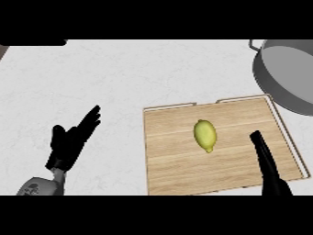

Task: Pick the lemon from the tray and place it in the pot

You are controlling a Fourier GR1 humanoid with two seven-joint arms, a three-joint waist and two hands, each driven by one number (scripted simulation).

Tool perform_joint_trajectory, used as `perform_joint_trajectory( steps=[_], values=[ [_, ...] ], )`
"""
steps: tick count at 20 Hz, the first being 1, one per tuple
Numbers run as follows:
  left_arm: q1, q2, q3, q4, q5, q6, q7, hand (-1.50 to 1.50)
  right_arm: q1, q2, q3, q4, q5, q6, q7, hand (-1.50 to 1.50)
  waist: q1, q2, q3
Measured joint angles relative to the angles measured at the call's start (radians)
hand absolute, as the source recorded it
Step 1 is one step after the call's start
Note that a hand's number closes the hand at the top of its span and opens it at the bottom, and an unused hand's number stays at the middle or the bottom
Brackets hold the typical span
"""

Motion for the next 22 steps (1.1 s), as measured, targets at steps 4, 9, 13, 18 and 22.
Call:
perform_joint_trajectory(
  steps=[4, 9, 13, 18, 22],
  values=[
    [-0.009, -0.004, 0.002, -0.004, 0.0, -0.013, 0.009, 0.0, -0.087, -0.018, -0.016, 0.063, 0.028, 0.094, 0.163, -1.5, 0.009, 0.002, 0.0],
    [-0.024, -0.01, 0.014, -0.005, -0.006, -0.018, 0.028, 0.0, -0.192, -0.03, -0.046, 0.201, 0.049, 0.185, 0.257, -1.5, 0.009, 0.002, 0.001],
    [0.002, -0.022, 0.026, -0.007, -0.028, -0.029, 0.012, 0.0, -0.24, -0.025, -0.098, 0.304, 0.04, 0.209, 0.223, -1.5, 0.006, 0.001, 0.001],
    [0.007, -0.022, 0.059, -0.024, -0.036, -0.057, 0.029, 0.0, -0.258, -0.02, -0.189, 0.408, -0.011, 0.199, 0.087, -1.5, 0.003, 0.0, 0.002],
    [0.001, -0.05, 0.07, -0.021, -0.062, -0.058, 0.035, 0.0, -0.255, -0.015, -0.238, 0.455, -0.062, 0.224, -0.013, -1.5, 0.002, 0.0, 0.002]
  ],
)
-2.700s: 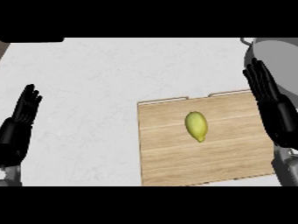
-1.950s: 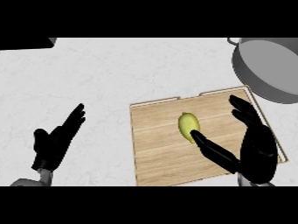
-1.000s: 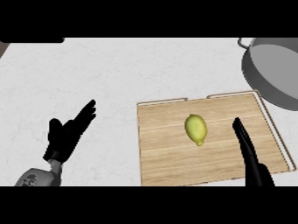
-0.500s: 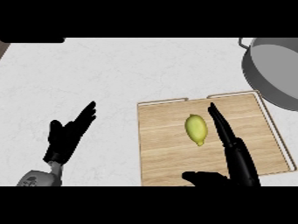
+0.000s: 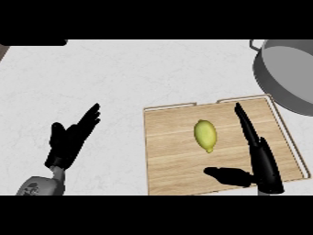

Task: Pick the lemon from the tray and place it in the pot

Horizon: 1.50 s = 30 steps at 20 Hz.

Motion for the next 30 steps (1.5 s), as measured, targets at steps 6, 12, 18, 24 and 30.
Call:
perform_joint_trajectory(
  steps=[6, 12, 18, 24, 30],
  values=[
    [-0.009, -0.02, 0.01, 0.019, -0.011, -0.012, -0.005, 0.0, -0.023, 0.013, -0.046, 0.126, -0.134, 0.095, -0.198, -1.5, 0.001, 0.001, 0.0],
    [0.011, -0.025, 0.017, -0.023, -0.027, -0.017, 0.012, 0.0, -0.085, 0.058, -0.075, 0.223, -0.224, 0.178, -0.28, -1.5, 0.003, 0.0, 0.0],
    [0.012, -0.04, 0.035, -0.01, -0.037, -0.035, 0.005, 0.0, -0.148, 0.094, -0.109, 0.37, -0.253, 0.227, -0.354, -1.5, 0.0, -0.007, -0.013],
    [0.012, -0.047, 0.036, -0.009, -0.05, -0.041, 0.001, 0.0, -0.227, 0.101, -0.131, 0.488, -0.249, 0.231, -0.406, 1.5, -0.002, -0.015, -0.027],
    [0.004, -0.051, 0.039, 0.0, -0.056, -0.044, -0.001, 0.0, -0.268, 0.102, -0.131, 0.566, -0.213, 0.2, -0.51, 1.5, 0.0, -0.022, -0.037]
  ],
)
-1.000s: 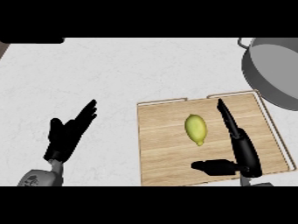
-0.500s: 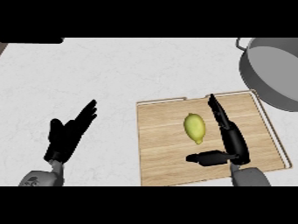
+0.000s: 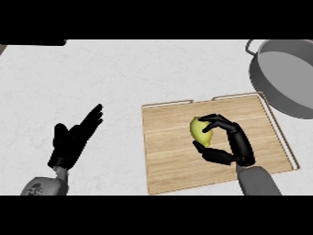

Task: Pick the lemon from the tray and place it in the pot

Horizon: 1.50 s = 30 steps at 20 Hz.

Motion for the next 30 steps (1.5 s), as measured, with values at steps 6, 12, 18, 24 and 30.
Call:
perform_joint_trajectory(
  steps=[6, 12, 18, 24, 30],
  values=[
    [-0.009, 0.005, 0.007, 0.005, 0.003, -0.011, -0.001, 0.0, -0.001, 0.0, 0.005, 0.018, -0.024, 0.022, -0.08, 1.5, 0.0, -0.003, -0.008],
    [-0.003, 0.004, 0.016, 0.004, 0.003, -0.004, 0.005, 0.0, 0.039, -0.028, -0.074, -0.001, -0.112, 0.011, -0.148, 1.5, -0.002, -0.004, 0.002],
    [0.017, 0.009, 0.031, -0.005, 0.003, 0.01, -0.005, 0.0, 0.06, -0.229, -0.262, 0.031, -0.274, 0.124, -0.07, 1.5, -0.017, 0.005, 0.013],
    [0.022, 0.0, 0.021, -0.011, 0.0, 0.009, -0.008, 0.0, 0.115, -0.541, -0.456, 0.233, -0.347, 0.241, 0.008, 1.5, -0.014, 0.027, 0.033],
    [-0.005, -0.01, 0.01, 0.015, -0.012, -0.001, -0.01, 0.0, 0.069, -0.752, -0.529, 0.479, -0.302, 0.285, -0.053, 1.5, 0.007, 0.029, 0.039]
  ],
)
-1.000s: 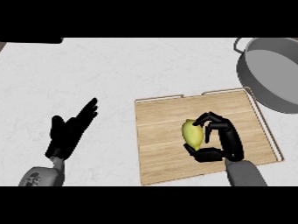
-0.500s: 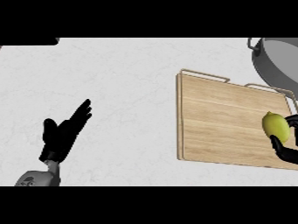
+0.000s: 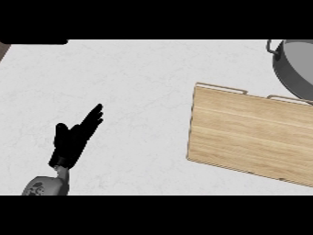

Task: Pick the lemon from the tray and place it in the pot

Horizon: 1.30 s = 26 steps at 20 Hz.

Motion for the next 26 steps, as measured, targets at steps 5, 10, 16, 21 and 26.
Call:
perform_joint_trajectory(
  steps=[5, 10, 16, 21, 26],
  values=[
    [0.016, -0.002, -0.006, -0.008, -0.01, -0.007, -0.005, 0.0, -0.086, -0.083, 0.008, 0.108, 0.074, -0.066, -0.036, 1.5, 0.008, -0.002, 0.0],
    [0.015, -0.011, -0.005, -0.009, -0.016, -0.008, -0.001, 0.0, -0.203, -0.148, 0.048, 0.119, 0.136, -0.101, 0.061, 1.5, 0.009, -0.004, -0.001],
    [0.003, -0.006, 0.007, -0.012, -0.015, -0.021, 0.008, 0.0, -0.375, -0.174, 0.125, 0.109, 0.227, -0.138, 0.218, 1.5, 0.016, -0.003, -0.001],
    [-0.008, -0.017, 0.008, -0.001, -0.019, -0.023, 0.001, 0.0, -0.517, -0.174, 0.213, 0.121, 0.327, -0.138, 0.342, 1.5, 0.022, -0.001, -0.001],
    [-0.025, -0.021, 0.005, 0.007, -0.025, -0.028, 0.005, 0.0, -0.643, -0.129, 0.298, 0.167, 0.438, -0.168, 0.42, 1.5, 0.035, 0.004, -0.001]
  ],
)
